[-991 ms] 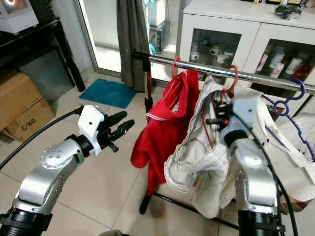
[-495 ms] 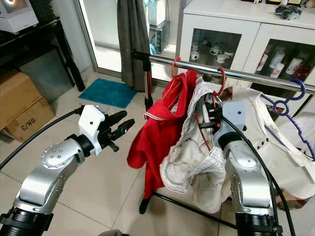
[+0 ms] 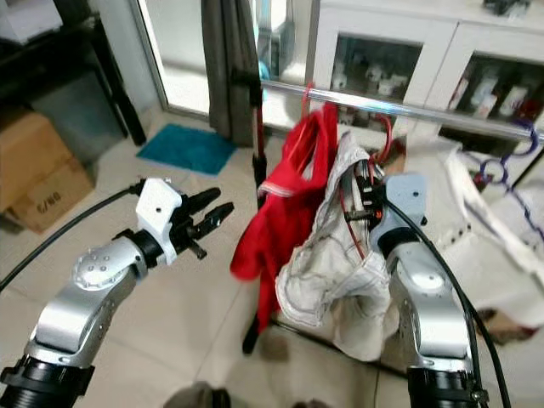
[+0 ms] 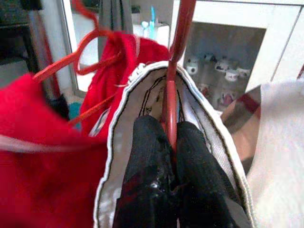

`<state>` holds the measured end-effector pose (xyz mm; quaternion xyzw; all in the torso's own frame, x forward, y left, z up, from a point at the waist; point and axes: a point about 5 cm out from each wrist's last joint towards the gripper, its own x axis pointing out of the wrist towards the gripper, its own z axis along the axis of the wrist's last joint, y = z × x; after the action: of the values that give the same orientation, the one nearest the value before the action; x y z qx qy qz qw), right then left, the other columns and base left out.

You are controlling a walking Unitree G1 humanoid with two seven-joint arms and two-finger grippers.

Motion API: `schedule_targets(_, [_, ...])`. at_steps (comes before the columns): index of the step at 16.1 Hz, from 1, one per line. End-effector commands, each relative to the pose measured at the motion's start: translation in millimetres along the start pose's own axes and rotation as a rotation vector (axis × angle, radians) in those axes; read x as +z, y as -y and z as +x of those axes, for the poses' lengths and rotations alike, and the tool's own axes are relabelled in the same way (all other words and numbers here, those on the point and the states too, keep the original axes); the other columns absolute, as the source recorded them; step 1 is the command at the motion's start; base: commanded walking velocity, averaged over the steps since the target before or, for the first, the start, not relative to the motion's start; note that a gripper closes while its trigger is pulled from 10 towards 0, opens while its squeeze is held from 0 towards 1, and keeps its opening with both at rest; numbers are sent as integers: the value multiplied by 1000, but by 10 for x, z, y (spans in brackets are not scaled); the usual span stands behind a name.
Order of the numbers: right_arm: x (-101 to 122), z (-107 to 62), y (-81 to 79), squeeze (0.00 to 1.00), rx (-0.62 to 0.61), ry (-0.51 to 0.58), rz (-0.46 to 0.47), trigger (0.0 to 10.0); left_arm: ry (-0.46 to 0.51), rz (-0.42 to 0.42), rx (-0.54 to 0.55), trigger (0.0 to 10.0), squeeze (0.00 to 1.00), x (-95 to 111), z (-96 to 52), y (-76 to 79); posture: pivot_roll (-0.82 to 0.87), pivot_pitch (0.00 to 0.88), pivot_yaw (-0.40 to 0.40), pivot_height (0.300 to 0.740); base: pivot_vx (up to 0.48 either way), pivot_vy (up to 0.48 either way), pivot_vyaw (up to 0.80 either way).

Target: Hang hanger

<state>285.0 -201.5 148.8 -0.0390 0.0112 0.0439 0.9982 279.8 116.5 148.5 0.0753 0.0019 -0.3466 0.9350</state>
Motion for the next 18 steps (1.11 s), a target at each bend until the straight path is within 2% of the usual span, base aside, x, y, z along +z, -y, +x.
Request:
schedule_targets(1, [193, 24, 3, 0, -1, 96, -6, 0, -8, 11, 10, 10000, 0, -6, -3, -13, -39, 0, 13, 740, -266, 0, 0])
schedule_targets(8, [188, 29, 7, 0, -2, 95, -5, 0, -6, 16, 11, 10000, 0, -11, -3, -16, -41, 0, 12, 740, -256, 0, 0])
schedule_targets(11, [195, 31, -1, 0, 7, 95, -8, 0, 2, 15, 3, 10000, 0, -4, 11, -16, -44, 0, 15, 740, 0, 0, 0])
schedule_targets(12, [207, 34, -14, 0, 20, 100, -8, 0, 4, 15, -7, 10000, 0, -1, 19, -7, -44, 0, 14, 740, 0, 0, 0])
schedule_targets(13, [241, 42, -79, 0, 79, 112, -4, 0, 17, 13, -67, 10000, 0, 13, 41, 35, -42, 0, 12, 740, 0, 0, 0])
schedule_targets(14, [276, 48, -164, 0, 153, 123, 2, 0, 26, 10, -114, 10000, 196, 24, 74, 48, -41, 0, 9, 740, 0, 0, 0])
schedule_targets(15, [300, 48, -217, 0, 198, 131, 5, 0, 7, 14, -135, 10000, 1000, 6, 110, 39, -40, 0, 9, 740, 0, 0, 0])
schedule_targets(17, [387, 33, -355, 0, 315, 164, 20, 0, -20, 69, -94, 10000, 1000, -1, 284, -92, -44, 0, 12, 740, 0, 0, 0])
schedule_targets(18, [404, 24, -378, 0, 338, 173, 27, 0, -26, 86, -92, 10000, 1000, -2, 323, -107, -46, 0, 13, 740, 0, 0, 0])
